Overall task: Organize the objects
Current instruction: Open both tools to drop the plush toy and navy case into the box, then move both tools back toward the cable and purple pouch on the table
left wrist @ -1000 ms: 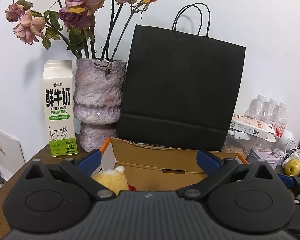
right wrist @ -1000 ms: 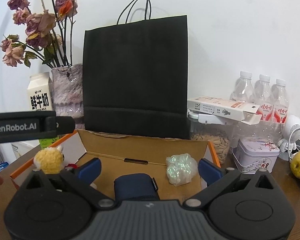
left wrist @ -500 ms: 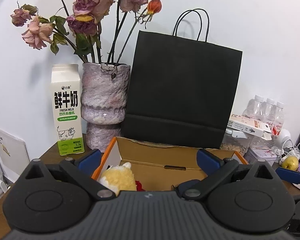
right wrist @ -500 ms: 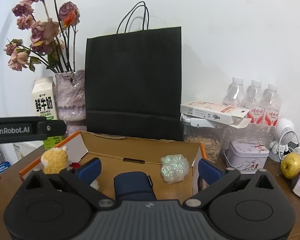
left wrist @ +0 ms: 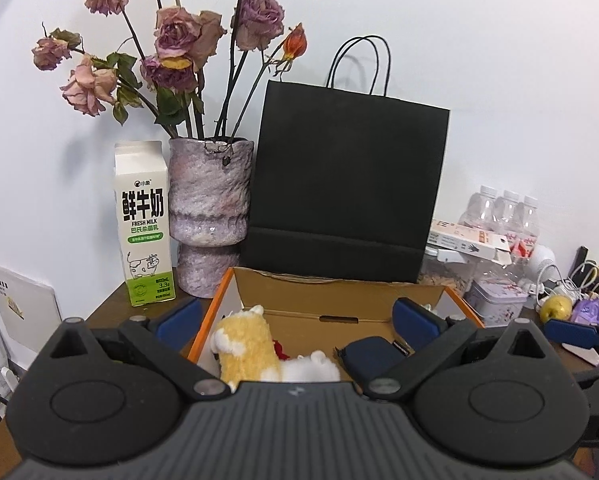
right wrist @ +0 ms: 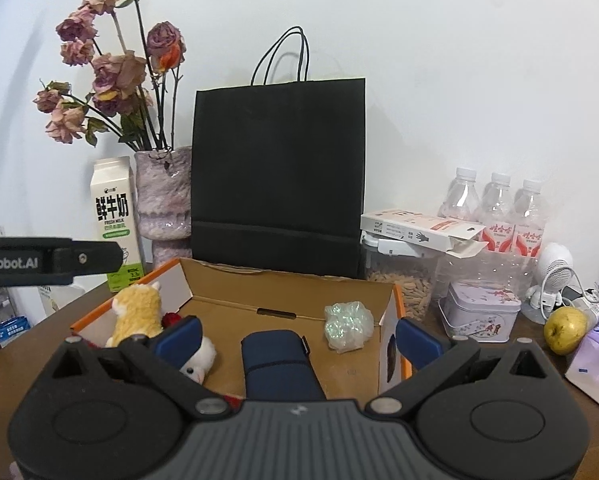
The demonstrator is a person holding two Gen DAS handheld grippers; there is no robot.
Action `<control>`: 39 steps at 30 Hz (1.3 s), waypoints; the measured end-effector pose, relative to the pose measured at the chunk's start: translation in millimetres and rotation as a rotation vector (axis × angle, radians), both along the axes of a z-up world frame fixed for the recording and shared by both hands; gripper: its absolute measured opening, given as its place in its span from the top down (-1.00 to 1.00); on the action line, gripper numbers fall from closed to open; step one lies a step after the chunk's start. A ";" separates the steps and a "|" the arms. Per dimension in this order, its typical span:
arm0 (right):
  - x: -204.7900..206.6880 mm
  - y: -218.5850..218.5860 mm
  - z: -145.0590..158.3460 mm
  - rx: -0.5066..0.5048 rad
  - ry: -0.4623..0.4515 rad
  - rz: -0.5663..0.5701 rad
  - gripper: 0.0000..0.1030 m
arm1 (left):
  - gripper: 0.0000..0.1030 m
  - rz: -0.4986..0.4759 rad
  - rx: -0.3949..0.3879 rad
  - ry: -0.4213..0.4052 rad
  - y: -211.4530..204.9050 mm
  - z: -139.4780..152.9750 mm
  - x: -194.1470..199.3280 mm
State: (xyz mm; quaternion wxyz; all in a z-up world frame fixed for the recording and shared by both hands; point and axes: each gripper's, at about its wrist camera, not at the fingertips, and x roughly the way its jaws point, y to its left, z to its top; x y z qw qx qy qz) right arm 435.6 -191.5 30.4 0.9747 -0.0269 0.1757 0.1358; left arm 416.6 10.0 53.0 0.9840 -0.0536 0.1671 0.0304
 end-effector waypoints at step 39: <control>-140.1 -14.9 2.4 -0.008 0.019 0.011 -1.00 | -1.00 -0.060 0.053 0.054 -10.4 0.9 -136.1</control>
